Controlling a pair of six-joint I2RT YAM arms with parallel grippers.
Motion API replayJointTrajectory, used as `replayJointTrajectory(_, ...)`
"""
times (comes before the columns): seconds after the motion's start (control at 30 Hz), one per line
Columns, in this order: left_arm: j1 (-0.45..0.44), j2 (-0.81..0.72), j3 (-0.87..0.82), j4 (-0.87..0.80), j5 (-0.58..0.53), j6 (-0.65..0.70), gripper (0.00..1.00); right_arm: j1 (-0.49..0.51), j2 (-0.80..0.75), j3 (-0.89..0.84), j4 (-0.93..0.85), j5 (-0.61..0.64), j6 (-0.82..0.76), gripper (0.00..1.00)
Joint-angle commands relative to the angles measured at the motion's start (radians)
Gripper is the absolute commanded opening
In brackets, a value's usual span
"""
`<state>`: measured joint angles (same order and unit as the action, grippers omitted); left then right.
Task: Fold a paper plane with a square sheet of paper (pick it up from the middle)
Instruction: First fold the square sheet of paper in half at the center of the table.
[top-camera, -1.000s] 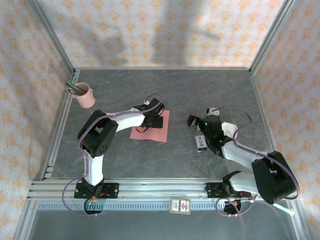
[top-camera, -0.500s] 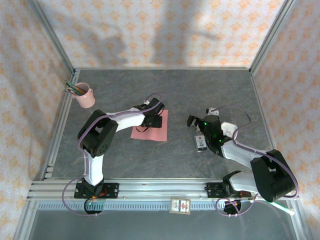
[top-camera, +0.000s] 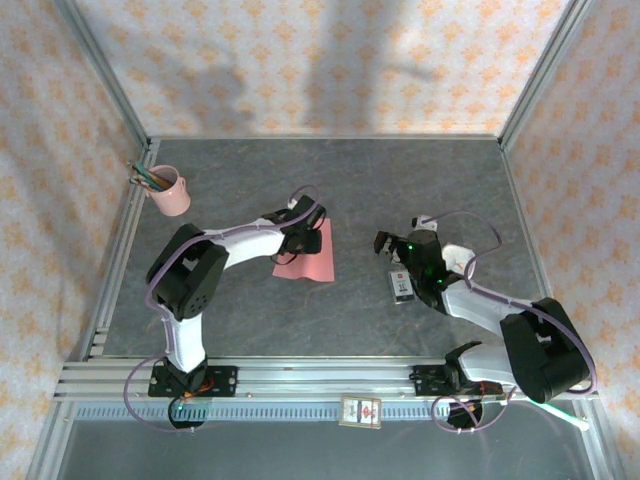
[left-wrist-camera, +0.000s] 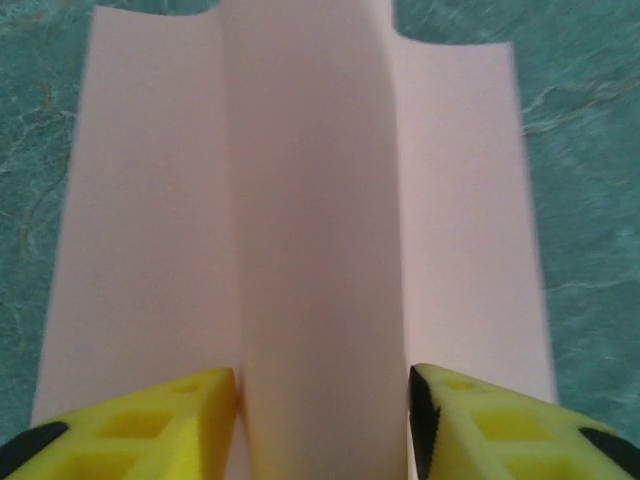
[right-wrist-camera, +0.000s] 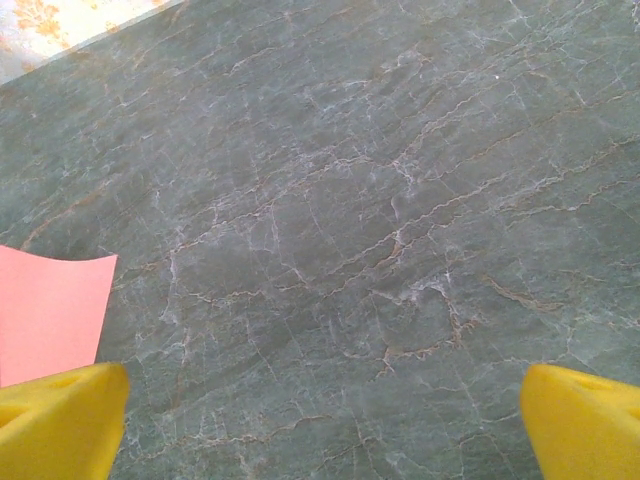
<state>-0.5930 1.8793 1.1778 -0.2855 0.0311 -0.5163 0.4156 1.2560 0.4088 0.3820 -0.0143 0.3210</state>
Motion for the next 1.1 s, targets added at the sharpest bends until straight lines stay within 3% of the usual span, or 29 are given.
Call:
replayJointTrajectory(0.0, 0.008, -0.062, -0.04, 0.101, 0.073, -0.007, 0.43, -0.001, 0.01, 0.03, -0.011, 0.035, -0.002, 1.0)
replayJointTrajectory(0.2, 0.009, -0.167, -0.142, 0.317, 0.295, -0.011, 0.35, 0.0, 0.01, 0.034, -0.019, 0.044, -0.006, 1.0)
replayJointTrajectory(0.33, 0.011, -0.279, -0.233, 0.525, 0.524, -0.094, 0.36, 0.0, -0.032, 0.056, -0.067, 0.062, -0.025, 1.0)
replayJointTrajectory(0.43, 0.013, -0.321, -0.312, 0.676, 0.606, -0.196, 0.38, 0.0, -0.106, 0.066, -0.092, 0.018, -0.045, 1.0)
replayJointTrajectory(0.67, 0.019, -0.258, -0.382, 0.775, 0.653, -0.271, 0.4, 0.0, -0.141, 0.116, -0.179, -0.141, -0.022, 1.0)
replayJointTrajectory(0.97, 0.056, -0.181, -0.497, 0.89, 0.686, -0.305, 0.4, 0.042, -0.087, 0.136, -0.198, -0.28, 0.001, 0.91)
replayJointTrajectory(1.07, 0.065, -0.167, -0.517, 0.897, 0.688, -0.295, 0.4, 0.069, -0.052, 0.135, -0.17, -0.345, 0.023, 0.83)
